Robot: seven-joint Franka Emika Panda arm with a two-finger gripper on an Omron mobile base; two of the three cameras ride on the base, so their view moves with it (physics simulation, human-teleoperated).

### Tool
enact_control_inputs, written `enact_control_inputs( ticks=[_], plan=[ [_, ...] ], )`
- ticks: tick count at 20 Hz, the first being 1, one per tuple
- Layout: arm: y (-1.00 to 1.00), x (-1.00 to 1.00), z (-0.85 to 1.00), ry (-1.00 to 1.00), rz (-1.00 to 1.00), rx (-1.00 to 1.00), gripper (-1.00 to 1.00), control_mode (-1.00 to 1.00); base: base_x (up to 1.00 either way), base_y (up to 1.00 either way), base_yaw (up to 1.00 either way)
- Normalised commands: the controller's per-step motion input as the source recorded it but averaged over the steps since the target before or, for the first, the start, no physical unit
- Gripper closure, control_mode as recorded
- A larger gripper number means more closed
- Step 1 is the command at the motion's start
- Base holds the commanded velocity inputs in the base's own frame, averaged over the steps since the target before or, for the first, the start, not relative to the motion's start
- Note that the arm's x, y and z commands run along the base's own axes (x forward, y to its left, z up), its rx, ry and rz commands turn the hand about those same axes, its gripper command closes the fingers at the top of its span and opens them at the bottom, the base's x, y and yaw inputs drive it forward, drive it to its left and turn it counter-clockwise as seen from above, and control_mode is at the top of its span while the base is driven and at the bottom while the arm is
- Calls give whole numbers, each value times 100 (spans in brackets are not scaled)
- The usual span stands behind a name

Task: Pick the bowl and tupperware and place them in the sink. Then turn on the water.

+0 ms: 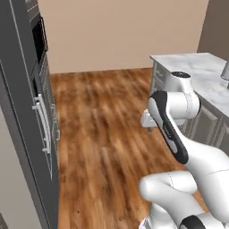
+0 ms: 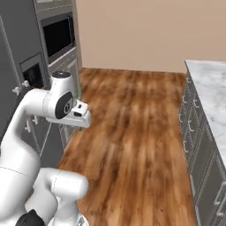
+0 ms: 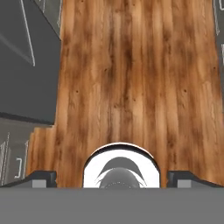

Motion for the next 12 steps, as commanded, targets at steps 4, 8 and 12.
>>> enact_control_inputs(
  ticks=[4, 8, 12],
  plan=[
    [0, 0, 0, 0, 0, 0, -100, 100, 9, -20, -68],
    [0, 0, 0, 0, 0, 0, -100, 100, 0, -15, -84],
    [0, 0, 0, 0, 0, 0, -100, 100, 0, -6, -88]
  ],
)
